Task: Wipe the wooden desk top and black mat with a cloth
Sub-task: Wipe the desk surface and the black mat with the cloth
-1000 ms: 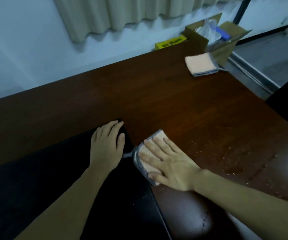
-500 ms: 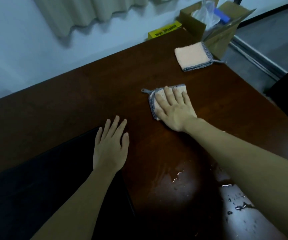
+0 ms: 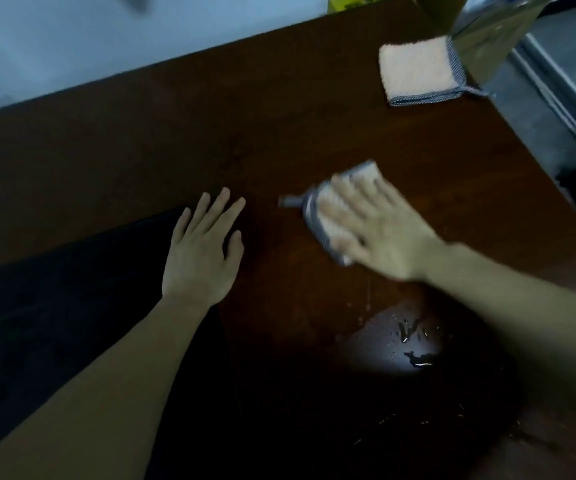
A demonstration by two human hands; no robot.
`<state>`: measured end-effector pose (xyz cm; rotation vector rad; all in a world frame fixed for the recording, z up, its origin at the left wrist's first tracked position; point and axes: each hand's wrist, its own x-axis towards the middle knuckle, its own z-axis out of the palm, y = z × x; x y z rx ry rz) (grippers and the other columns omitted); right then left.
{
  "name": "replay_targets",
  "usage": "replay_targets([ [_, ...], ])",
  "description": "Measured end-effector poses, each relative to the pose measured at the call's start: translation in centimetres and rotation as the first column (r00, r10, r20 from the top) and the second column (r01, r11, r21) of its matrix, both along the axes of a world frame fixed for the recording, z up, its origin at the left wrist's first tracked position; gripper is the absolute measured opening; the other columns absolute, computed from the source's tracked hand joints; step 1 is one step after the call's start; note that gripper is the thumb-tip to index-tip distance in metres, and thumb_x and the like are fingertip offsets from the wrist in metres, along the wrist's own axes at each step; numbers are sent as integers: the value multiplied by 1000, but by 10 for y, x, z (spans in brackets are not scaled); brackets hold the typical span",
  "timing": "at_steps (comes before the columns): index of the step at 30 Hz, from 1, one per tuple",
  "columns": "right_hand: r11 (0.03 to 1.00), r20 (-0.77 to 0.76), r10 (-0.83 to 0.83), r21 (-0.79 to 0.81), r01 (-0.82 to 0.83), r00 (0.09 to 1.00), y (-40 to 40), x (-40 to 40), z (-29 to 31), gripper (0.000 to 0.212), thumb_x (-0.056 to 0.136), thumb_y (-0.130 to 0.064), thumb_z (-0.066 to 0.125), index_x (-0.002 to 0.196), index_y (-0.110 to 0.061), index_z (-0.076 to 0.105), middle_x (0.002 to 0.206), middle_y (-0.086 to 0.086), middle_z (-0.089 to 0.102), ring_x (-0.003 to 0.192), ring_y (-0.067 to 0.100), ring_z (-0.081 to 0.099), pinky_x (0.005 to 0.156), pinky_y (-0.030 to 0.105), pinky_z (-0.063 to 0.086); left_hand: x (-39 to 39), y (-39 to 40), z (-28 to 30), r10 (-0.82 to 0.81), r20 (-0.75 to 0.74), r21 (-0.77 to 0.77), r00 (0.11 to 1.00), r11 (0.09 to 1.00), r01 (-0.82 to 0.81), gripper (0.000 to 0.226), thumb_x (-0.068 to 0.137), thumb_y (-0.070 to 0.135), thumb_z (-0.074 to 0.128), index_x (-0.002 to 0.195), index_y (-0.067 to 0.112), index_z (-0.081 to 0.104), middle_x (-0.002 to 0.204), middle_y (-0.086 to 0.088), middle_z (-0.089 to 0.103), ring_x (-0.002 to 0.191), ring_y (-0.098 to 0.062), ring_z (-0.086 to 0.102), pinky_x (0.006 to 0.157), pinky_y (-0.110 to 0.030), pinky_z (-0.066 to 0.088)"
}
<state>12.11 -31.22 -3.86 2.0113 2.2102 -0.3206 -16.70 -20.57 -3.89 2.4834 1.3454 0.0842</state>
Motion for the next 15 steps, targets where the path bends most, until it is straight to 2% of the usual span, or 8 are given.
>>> replay_targets([
  [2, 980, -15, -196, -23, 196, 980, 40, 12, 2, 78, 89, -69, -2, 159, -37, -10, 170, 5, -13, 156, 31, -11, 124, 47, -7, -1, -2, 0, 0, 7, 8, 1000, 1000, 0, 52, 106, 40, 26, 158, 39, 20, 166, 17, 5, 153, -5, -5, 126, -34, -3],
  [3, 963, -23, -266, -39, 265, 964, 56, 12, 4, 76, 92, -69, 0, 160, -36, -10, 169, 5, -15, 155, 30, -14, 124, 48, -9, -1, -2, 0, -1, 12, 13, 1000, 1000, 1, 51, 107, 39, 26, 158, 38, 21, 166, 16, 6, 153, -5, -4, 126, -34, -3],
  [5, 934, -26, -354, -57, 352, 935, 74, 0, 5, 69, 101, -63, 8, 161, -34, -9, 169, 6, -18, 154, 30, -17, 124, 51, -11, -1, -3, 0, -5, 22, 13, 1000, 1000, 5, 51, 107, 39, 27, 158, 37, 22, 166, 15, 7, 153, -6, -3, 126, -33, -3],
  [7, 928, -43, -371, -63, 368, 928, 74, -21, 5, 66, 104, -59, 11, 161, -32, -9, 168, 6, -19, 154, 31, -18, 123, 52, -12, -1, -2, -1, 1, 17, 8, 1000, 1000, -1, 51, 107, 38, 26, 158, 37, 22, 166, 15, 8, 154, -6, -2, 126, -33, -3],
  [10, 963, -50, -269, -6, 269, 962, 30, -57, 1, 66, 104, -55, 10, 162, -30, -9, 169, 9, -17, 154, 34, -16, 124, 52, -10, -1, -1, -1, -3, -3, 2, 1000, 1000, 3, 51, 108, 38, 26, 158, 38, 20, 167, 15, 8, 154, -7, -2, 125, -33, -3],
  [12, 987, -72, -155, 31, 158, 985, -16, -80, 0, 68, 103, -55, 13, 163, -28, -2, 169, 11, -9, 155, 37, -11, 124, 53, -6, -1, -1, -1, -5, 7, 9, 1000, 1000, 5, 50, 108, 38, 26, 158, 38, 21, 167, 14, 9, 154, -8, 0, 126, -34, -1],
  [15, 1000, -103, 8, 6, -8, 995, -73, -91, 0, 67, 104, -60, 19, 163, -30, 10, 170, 10, -1, 156, 34, -5, 126, 52, -1, -1, -2, -2, -10, 40, 21, 999, 1000, 9, 50, 108, 37, 27, 158, 35, 25, 167, 11, 13, 155, -11, 3, 126, -39, 2],
])
